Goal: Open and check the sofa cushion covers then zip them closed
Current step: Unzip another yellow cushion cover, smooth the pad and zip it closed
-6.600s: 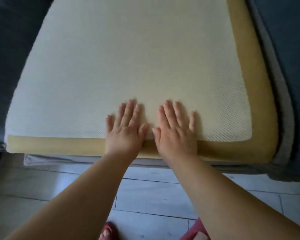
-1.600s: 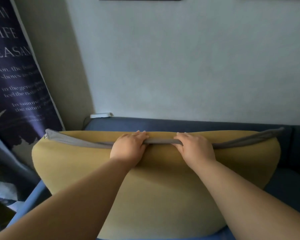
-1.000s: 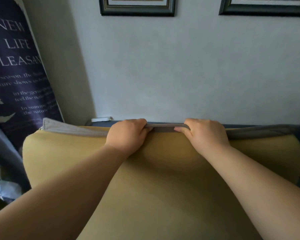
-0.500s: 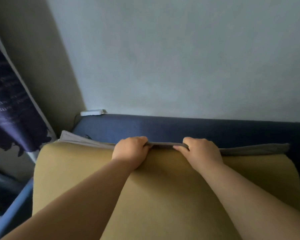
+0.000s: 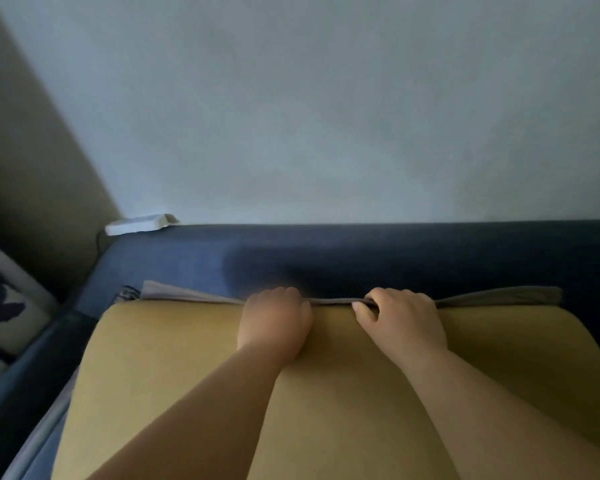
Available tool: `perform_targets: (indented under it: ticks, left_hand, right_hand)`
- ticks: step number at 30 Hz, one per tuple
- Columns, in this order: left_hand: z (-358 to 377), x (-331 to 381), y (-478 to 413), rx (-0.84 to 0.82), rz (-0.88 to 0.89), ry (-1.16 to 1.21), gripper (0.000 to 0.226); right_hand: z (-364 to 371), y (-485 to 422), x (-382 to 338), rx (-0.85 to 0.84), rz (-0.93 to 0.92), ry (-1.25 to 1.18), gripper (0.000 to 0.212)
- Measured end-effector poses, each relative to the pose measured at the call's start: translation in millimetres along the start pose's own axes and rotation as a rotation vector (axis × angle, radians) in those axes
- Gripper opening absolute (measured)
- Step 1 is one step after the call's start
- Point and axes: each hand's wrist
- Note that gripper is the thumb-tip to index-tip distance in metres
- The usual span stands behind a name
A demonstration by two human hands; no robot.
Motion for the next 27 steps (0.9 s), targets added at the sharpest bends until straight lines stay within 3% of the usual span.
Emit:
perform_targets:
  ticks: [5,17,27]
  left_hand:
    - [66.9,-19.6,-48.8,-0.057,0.004,0.007,0.025]
    - [249.6,-96.6,-86.3,-0.193,-0.063,-0.039,0.048]
    - [357.3,-120.7,-37.4,-0.338,-0.169,-0.114,0.066]
  right_hand:
    - [72.4,-35.5,12.4,-0.069,0.052,0.018,0.044]
    - [272.2,-66.7,15.1,-0.286,0.078,0.036,0.059]
    - [370.8,-17.5,10.1,-0.437,0.009,0.094,0.063]
Point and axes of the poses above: each hand's wrist, its own y-axis away from the middle knuckle, its own z-axis out of the palm, x = y × z
